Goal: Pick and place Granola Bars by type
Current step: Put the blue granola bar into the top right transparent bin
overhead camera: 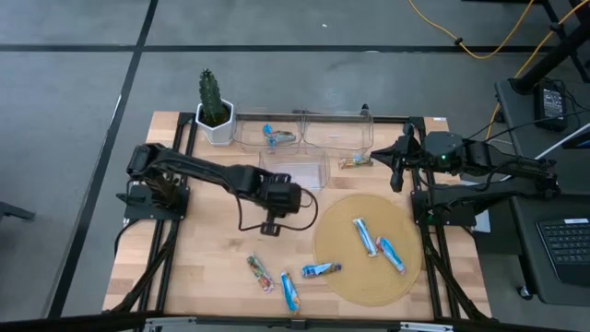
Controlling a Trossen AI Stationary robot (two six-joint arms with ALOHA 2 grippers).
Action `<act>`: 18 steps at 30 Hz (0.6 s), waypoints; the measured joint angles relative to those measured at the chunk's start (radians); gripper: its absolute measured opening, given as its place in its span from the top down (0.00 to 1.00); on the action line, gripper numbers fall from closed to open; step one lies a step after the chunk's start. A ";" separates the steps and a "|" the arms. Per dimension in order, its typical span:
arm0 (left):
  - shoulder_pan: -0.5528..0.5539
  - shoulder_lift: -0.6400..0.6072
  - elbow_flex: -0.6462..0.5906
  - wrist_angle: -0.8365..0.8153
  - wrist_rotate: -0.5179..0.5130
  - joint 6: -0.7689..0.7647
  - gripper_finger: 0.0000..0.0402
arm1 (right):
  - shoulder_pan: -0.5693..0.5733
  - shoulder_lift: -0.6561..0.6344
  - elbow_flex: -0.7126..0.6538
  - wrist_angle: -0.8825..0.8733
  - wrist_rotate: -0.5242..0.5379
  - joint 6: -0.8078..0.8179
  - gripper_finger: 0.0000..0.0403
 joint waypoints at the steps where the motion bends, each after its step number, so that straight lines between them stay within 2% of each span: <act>1: 0.004 -0.006 0.032 -0.001 -0.002 -0.001 1.00 | 0.000 0.000 0.000 -0.001 0.000 0.000 0.92; 9: 0.047 -0.014 0.309 -0.121 -0.126 0.095 1.00 | 0.000 0.000 0.000 -0.001 0.001 -0.013 0.92; 14: 0.137 -0.014 0.419 -0.070 -0.120 0.101 1.00 | 0.000 0.000 0.000 -0.001 0.001 -0.038 0.92; 18: 0.209 -0.014 0.453 0.025 -0.047 0.117 1.00 | 0.000 0.000 0.000 -0.001 0.002 -0.061 0.92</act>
